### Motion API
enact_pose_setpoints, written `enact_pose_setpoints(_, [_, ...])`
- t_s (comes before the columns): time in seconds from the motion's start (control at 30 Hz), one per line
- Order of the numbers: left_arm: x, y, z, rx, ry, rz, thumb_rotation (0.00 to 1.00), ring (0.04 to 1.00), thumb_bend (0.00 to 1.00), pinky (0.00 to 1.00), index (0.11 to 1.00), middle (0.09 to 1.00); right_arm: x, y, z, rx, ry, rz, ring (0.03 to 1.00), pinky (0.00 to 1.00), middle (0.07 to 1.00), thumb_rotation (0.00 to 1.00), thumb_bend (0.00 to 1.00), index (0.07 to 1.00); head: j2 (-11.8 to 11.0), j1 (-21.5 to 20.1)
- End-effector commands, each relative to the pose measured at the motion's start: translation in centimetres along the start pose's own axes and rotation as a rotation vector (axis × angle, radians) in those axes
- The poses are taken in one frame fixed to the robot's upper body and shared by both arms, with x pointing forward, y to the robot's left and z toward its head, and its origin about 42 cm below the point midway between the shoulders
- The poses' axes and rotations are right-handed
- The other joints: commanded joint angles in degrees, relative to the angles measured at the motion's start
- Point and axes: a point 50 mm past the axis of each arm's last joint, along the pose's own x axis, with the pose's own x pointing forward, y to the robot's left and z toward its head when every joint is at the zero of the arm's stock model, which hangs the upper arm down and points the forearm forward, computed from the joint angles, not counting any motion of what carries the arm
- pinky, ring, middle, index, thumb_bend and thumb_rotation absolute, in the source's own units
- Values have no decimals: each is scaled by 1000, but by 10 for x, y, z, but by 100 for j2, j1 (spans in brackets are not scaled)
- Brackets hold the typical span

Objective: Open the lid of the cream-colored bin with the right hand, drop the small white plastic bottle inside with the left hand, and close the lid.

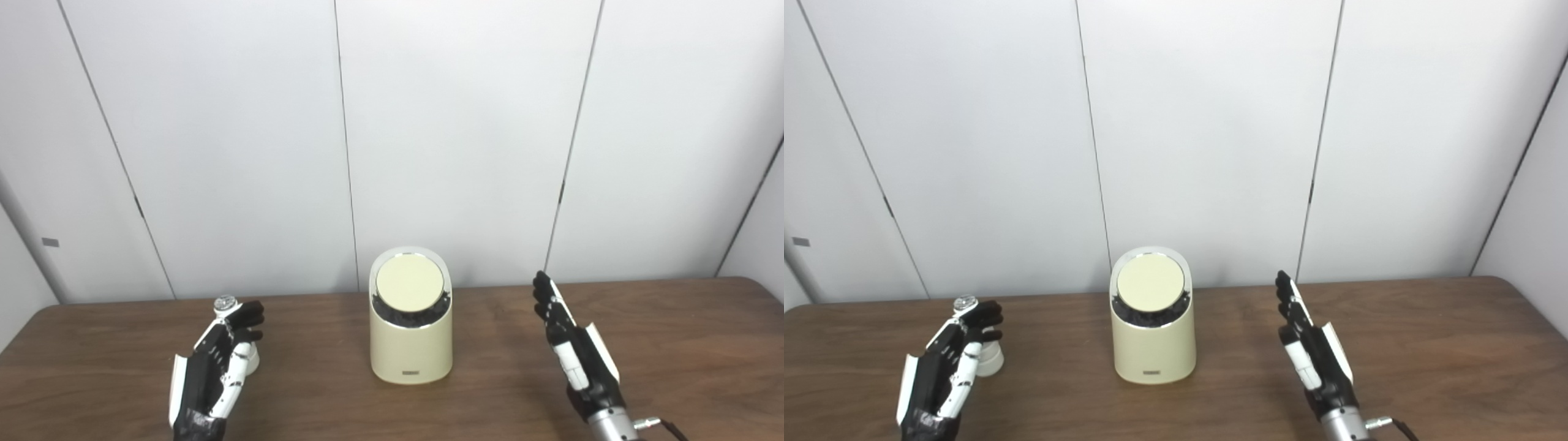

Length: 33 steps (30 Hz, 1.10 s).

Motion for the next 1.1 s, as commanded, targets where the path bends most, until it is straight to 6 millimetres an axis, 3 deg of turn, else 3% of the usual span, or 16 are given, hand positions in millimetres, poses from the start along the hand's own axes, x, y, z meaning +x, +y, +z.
enact_pose_setpoints(0.0, [13,0,17,-1,-96,-3,596,761,201,697,747,767,30,-1,35,-81,-102,-26,1000,976,1000,998,822,1000,-4,5])
enact_pose_setpoints(0.2, [14,-1,17,-6,-98,-4,579,759,196,694,743,764,48,4,62,-194,-83,-47,1000,1000,1000,954,852,1000,1,18])
enact_pose_setpoints(0.3, [15,-1,17,-8,-97,-3,576,756,199,693,743,762,58,7,73,-227,-110,-51,1000,989,1000,886,799,1000,-9,19])
enact_pose_setpoints(0.43, [15,-2,17,-2,-98,-3,587,754,204,688,740,759,68,11,86,-246,-116,-64,1000,961,1000,823,835,1000,-18,26])
enact_pose_setpoints(0.63, [14,-3,16,-7,-95,-2,580,754,205,686,736,758,84,16,107,-275,-150,-63,1000,994,1000,702,877,1000,-32,32])
enact_pose_setpoints(0.73, [14,-3,16,-13,-93,-2,567,756,208,689,738,759,89,18,114,-289,-154,-53,991,932,1000,649,918,1000,-45,43])
enact_pose_setpoints(0.83, [15,-4,16,-9,-95,-1,560,755,202,685,738,759,97,22,123,-284,-160,-27,913,747,1000,557,953,1000,-55,62])
enact_pose_setpoints(0.93, [14,-5,17,2,-97,2,559,752,201,680,734,756,102,26,130,-314,-153,-11,890,648,1000,508,972,1000,-55,71])
enact_pose_setpoints(1.0, [14,-5,17,12,-98,3,575,749,203,673,730,753,105,29,135,-340,-146,-5,926,650,1000,469,986,1000,-43,91])
enact_pose_setpoints(1.07, [14,-6,17,12,-99,6,589,747,207,674,728,752,108,34,138,-374,-148,0,975,721,1000,421,977,1000,-41,97])
